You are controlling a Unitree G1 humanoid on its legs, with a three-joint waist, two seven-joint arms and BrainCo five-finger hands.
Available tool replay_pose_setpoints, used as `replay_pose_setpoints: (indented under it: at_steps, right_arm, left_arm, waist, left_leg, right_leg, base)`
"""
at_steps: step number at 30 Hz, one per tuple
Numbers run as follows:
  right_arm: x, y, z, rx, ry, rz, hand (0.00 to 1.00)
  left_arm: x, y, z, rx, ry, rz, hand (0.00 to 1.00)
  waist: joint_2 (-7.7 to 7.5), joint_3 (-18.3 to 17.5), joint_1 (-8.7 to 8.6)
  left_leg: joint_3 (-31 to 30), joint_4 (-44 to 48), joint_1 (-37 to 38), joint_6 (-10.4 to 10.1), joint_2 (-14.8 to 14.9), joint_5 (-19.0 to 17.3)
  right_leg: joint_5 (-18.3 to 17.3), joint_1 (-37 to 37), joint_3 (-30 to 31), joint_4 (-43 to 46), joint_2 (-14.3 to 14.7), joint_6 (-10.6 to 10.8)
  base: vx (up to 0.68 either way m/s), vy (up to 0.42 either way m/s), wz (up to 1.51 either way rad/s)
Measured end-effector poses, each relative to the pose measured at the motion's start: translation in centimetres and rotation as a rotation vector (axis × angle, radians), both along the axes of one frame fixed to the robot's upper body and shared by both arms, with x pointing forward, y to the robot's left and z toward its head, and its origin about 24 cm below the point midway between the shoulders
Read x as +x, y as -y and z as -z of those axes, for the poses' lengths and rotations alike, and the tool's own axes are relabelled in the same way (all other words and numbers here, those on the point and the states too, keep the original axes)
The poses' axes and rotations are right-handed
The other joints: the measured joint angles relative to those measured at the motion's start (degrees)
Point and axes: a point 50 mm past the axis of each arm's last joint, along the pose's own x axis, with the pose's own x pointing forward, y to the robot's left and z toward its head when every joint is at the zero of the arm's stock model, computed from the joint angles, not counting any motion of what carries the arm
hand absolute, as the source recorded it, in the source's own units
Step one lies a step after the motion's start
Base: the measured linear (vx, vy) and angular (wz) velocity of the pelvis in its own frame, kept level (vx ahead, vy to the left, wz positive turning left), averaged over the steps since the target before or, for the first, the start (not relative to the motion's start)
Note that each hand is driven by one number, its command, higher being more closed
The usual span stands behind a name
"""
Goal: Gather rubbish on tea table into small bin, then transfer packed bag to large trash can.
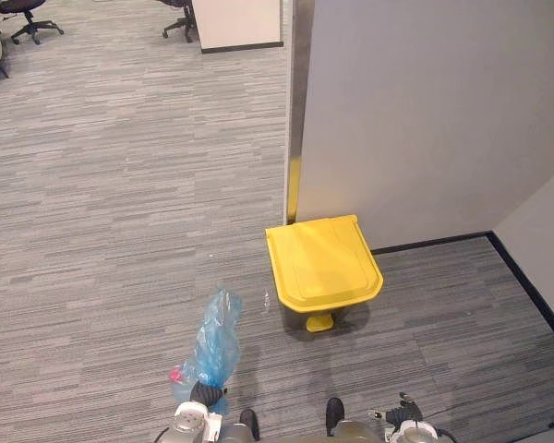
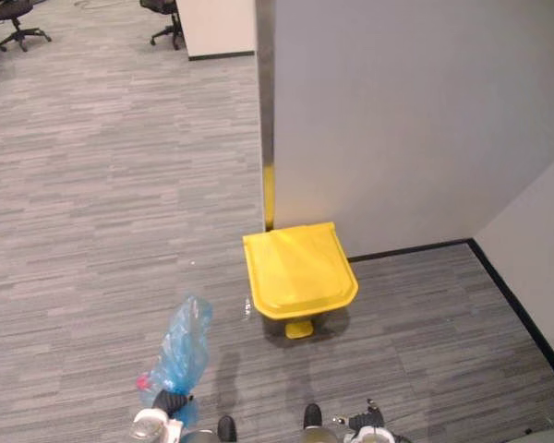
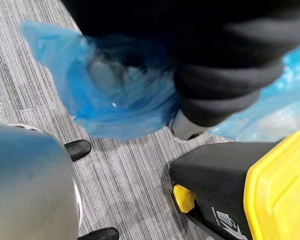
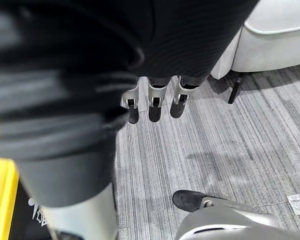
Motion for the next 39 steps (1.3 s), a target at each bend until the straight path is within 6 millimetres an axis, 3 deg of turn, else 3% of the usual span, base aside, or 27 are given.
replay_pose_setpoints:
  at_steps: [3, 6, 8, 9, 11, 13, 14, 15, 16, 19, 21, 25, 29, 34, 39]
  right_arm:
    - [0.0, -0.3, 0.1, 0.007, 0.000, 0.000, 0.00]
    - [0.7, -0.6, -0.1, 0.013, 0.013, -0.020, 0.00]
    - [1.5, -0.3, -0.4, 0.006, 0.039, -0.016, 0.00]
    - [1.8, -0.2, -0.5, 0.003, 0.049, -0.020, 0.00]
    - [2.1, -0.7, -0.5, 0.012, 0.058, -0.022, 0.00]
    - [2.2, -1.5, -0.5, 0.030, 0.064, -0.017, 0.00]
    - [2.1, -1.6, -0.4, 0.031, 0.063, -0.014, 0.00]
    - [2.1, -1.2, -0.6, 0.021, 0.071, 0.012, 0.00]
    - [2.5, -0.3, -1.0, -0.003, 0.090, 0.017, 0.00]
    - [2.3, -0.1, -1.1, -0.005, 0.103, 0.013, 0.00]
    - [1.5, -0.4, -0.8, 0.004, 0.079, 0.024, 0.00]
    - [1.4, -0.1, -0.8, 0.002, 0.075, 0.024, 0.00]
    - [1.4, -0.1, -0.8, -0.006, 0.071, 0.001, 0.00]
    - [1.8, 0.1, -1.0, -0.039, 0.060, -0.088, 0.00]
    - [4.1, 0.1, -1.7, -0.111, 0.042, -0.322, 0.00]
  left_arm:
    - [0.0, 0.2, 0.0, -0.003, -0.003, 0.021, 1.00]
    - [0.1, 0.3, 0.0, -0.005, 0.002, 0.021, 1.00]
    - [0.5, 0.4, -0.1, -0.008, 0.013, 0.018, 1.00]
    - [0.7, 0.3, -0.2, -0.006, 0.017, 0.008, 1.00]
    - [0.9, -0.1, -0.3, 0.000, 0.024, -0.005, 1.00]
    - [2.2, -0.1, -0.8, -0.004, 0.059, -0.013, 1.00]
    - [2.4, -0.1, -0.9, -0.004, 0.067, -0.013, 1.00]
    - [3.0, 0.7, -1.1, -0.022, 0.083, -0.015, 1.00]
    - [3.8, 1.7, -1.4, -0.046, 0.108, -0.007, 1.00]
    - [5.2, 1.8, -2.2, -0.056, 0.161, -0.017, 1.00]
    - [5.5, 1.6, -2.4, -0.058, 0.177, -0.034, 1.00]
    - [6.2, 1.5, -2.8, -0.062, 0.200, -0.044, 1.00]
    - [6.3, 2.1, -2.8, -0.076, 0.201, -0.037, 1.00]
    - [6.0, 2.0, -2.6, -0.072, 0.191, -0.037, 1.00]
    - [6.3, 1.5, -2.9, -0.059, 0.206, -0.033, 1.00]
  waist:
    - [-0.99, 0.2, -0.03]
    - [-2.16, 0.9, -0.31]
    - [-1.61, 2.5, -0.86]
    - [-1.28, 3.2, -0.80]
    - [-1.83, 3.6, -0.63]
    - [-4.26, 5.4, -0.64]
    - [-4.94, 5.8, -0.64]
    - [-4.07, 7.0, -0.69]
    - [-2.08, 8.0, -0.73]
    - [-1.83, 8.2, -0.50]
    - [-1.74, 8.2, -0.14]
    - [-1.31, 7.3, -0.19]
    - [-1.27, 5.3, -0.25]
    - [-1.19, 3.0, -0.29]
    - [-1.22, 2.1, -0.22]
  left_leg:
    - [0.0, 4.9, -0.1, 0.5, -0.4, -3.6]
    - [-0.6, 7.8, 0.6, 1.8, -1.6, -7.2]
    - [-1.0, 8.7, 2.3, 2.6, -0.9, -8.3]
    - [-0.7, 10.9, 3.0, 2.7, 1.1, -10.3]
    - [-0.3, 11.9, 3.9, 2.2, 2.2, -11.7]
    - [0.3, 15.7, 4.9, 0.7, 2.2, -14.7]
    - [0.3, 17.4, 5.0, -0.3, 1.9, -15.7]
    - [-0.1, 21.6, 5.0, -1.1, 3.1, -18.7]
    - [-0.1, 22.0, 5.0, -1.4, 4.7, -19.6]
    - [-1.7, 19.4, 6.8, -1.9, 5.9, -21.0]
    - [-2.1, 18.0, 9.0, -2.5, 6.5, -21.3]
    - [-3.3, 15.1, 8.8, -3.6, 7.6, -19.6]
    - [-3.2, 12.2, 7.7, -3.6, 7.7, -17.9]
    - [-3.5, 7.6, 6.4, -2.7, 7.5, -12.9]
    - [-6.5, 3.7, 3.3, -3.4, 8.1, -7.1]
  right_leg:
    - [-6.2, -2.4, 0.6, 10.4, -1.7, 0.7]
    - [-9.3, -5.6, 0.6, 21.9, -4.8, 3.1]
    - [-9.8, -11.4, 0.2, 31.6, -4.7, 5.0]
    - [-10.8, -12.8, -0.6, 28.8, -2.3, 2.9]
    - [-8.4, -14.4, -1.5, 23.4, -0.1, 2.1]
    - [-1.9, -14.7, -2.3, 8.5, 1.2, 1.9]
    - [-2.0, -14.6, -2.2, 7.0, 1.0, 2.0]
    - [0.4, -14.6, -2.7, 9.6, 1.4, 0.9]
    - [-1.2, -15.3, -3.1, 11.8, 2.5, 0.5]
    - [-1.8, -16.8, -3.6, 17.2, 3.5, -1.0]
    - [-3.5, -16.8, -4.2, 20.3, 4.0, -3.1]
    - [-7.2, -19.1, -5.8, 23.7, 4.2, -3.2]
    - [-8.0, -21.1, -6.2, 24.3, 3.9, -3.3]
    - [-8.3, -22.0, -8.1, 22.2, 3.1, -3.6]
    - [-8.1, -22.3, -12.0, 19.1, 2.5, -3.8]
  base:
    - [0.06, 0.022, 0.07]
    - [0.07, 0.032, 0.03]
    - [0.08, 0.034, 0.01]
    - [0.07, -0.005, -0.08]
    - [0.13, -0.041, -0.12]
    - [0.24, -0.169, 0.02]
    - [0.30, -0.237, 0.10]
    - [0.26, -0.172, 0.06]
    - [0.31, -0.204, 0.07]
    - [0.18, -0.146, 0.17]
    - [0.17, -0.120, 0.19]
    - [0.14, -0.084, 0.15]
    - [0.08, -0.014, 0.08]
    - [0.04, -0.023, 0.22]
    - [0.02, -0.083, 0.39]
